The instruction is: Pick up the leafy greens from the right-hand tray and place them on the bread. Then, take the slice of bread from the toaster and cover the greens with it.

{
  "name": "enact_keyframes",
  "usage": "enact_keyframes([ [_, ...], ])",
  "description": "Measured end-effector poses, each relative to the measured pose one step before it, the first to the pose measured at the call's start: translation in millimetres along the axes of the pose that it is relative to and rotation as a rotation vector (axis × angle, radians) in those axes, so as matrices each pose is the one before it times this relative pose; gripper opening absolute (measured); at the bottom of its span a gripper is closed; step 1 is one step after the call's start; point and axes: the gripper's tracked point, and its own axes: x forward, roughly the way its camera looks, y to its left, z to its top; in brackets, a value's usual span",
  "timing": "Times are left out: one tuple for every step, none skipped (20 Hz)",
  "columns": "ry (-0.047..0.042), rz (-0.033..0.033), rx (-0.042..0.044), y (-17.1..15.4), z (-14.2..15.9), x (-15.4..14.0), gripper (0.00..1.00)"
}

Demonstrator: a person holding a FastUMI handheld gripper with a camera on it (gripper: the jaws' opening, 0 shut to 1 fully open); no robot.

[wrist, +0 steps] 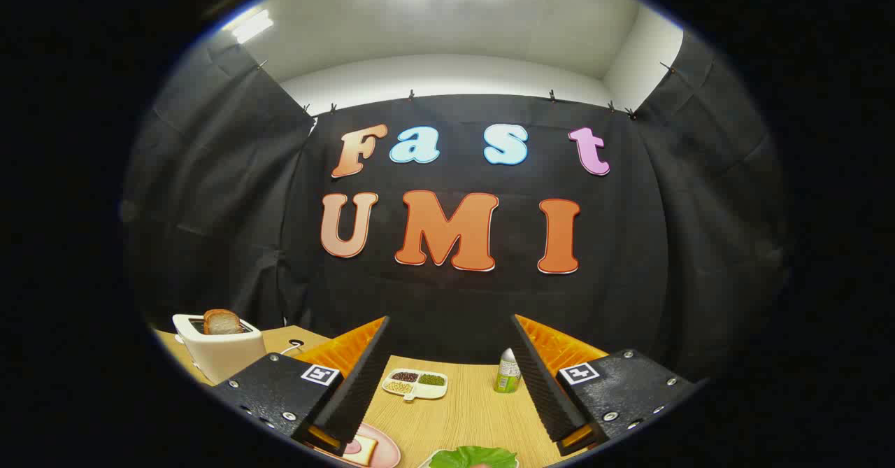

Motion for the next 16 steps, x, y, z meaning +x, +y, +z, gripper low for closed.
enact_keyframes([
  [0.00481,-0.00062,0.00295,-1.15,-1.6,0.84,0.98],
  [0.00492,-0.0022,0.00373,-1.14,-1.18,0.23,0.98],
  [0.00593,-0.00097,0.00296,-0.64,-1.28,-0.55,0.98],
  [0.00325,-0.00035,0.00565,-0.49,0.03,-0.57,0.98],
  [-0.00039,0.00675,0.00574,1.02,0.7,0.0,0.98],
  [0.00082,0.00588,0.00416,1.37,0.89,0.17,0.98],
  [0.00115,0.00457,0.00082,0.77,-0.72,-0.01,0.98],
  [0.00144,0.00099,-0.00384,0.56,-0.71,0.04,0.98],
  [0.00295,-0.00095,-0.00553,0.22,-1.82,1.19,0.98],
  [0.00216,-0.00027,-0.00477,0.91,-1.0,0.59,0.98],
  [0.00298,-0.00004,-0.00172,0.66,-0.84,0.12,0.98],
  [0.00407,0.00229,-0.00051,0.98,-1.14,0.68,0.98],
  [0.00395,-0.0012,0.0007,-0.32,-1.58,-0.13,0.98],
  [0.0059,-0.00267,0.00038,-1.64,-1.67,-0.29,0.98],
  [0.00683,-0.0034,0.00155,-1.29,-2.36,0.56,0.98],
  [0.00908,-0.00232,0.0034,-0.96,-2.76,0.98,0.98],
])
